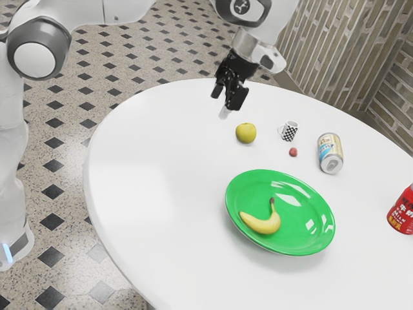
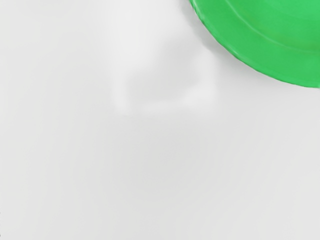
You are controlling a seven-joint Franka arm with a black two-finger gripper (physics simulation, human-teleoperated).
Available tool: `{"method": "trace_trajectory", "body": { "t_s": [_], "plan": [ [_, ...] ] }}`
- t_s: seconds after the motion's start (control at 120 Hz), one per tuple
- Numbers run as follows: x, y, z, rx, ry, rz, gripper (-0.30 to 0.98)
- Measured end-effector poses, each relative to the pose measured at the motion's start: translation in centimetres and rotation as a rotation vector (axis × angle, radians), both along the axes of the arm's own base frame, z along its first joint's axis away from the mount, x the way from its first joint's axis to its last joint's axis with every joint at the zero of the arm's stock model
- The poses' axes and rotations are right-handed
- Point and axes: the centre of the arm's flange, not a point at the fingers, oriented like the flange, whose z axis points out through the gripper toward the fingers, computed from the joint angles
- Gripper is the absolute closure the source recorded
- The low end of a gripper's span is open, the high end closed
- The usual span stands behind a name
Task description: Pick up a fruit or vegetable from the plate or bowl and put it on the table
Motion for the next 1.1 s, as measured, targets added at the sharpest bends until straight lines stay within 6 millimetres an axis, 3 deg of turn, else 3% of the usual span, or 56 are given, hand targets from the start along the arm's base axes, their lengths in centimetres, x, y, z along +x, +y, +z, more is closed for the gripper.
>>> {"method": "trace_trajectory", "body": {
  "t_s": [0.317, 0.375, 0.442, 0.55, 0.9, 0.992, 1.1],
  "plan": [
    [2.4, 0.4, 2.3, -0.012, -0.225, 0.007, 0.0],
    [2.4, -0.9, 3.3, -0.019, -0.26, -0.017, 0.0],
    [2.6, -4.4, 3.5, -0.031, -0.282, -0.079, 0.0],
    [3.1, -8.6, 2.2, -0.041, -0.282, -0.149, 0.0],
    [4.2, -13.6, -0.6, -0.056, -0.284, -0.225, 0.0],
    [4.5, -14.5, -4.4, -0.048, -0.252, -0.239, 0.0],
    [3.3, -14.4, -9.1, -0.047, -0.232, -0.245, 0.0]
  ]
}}
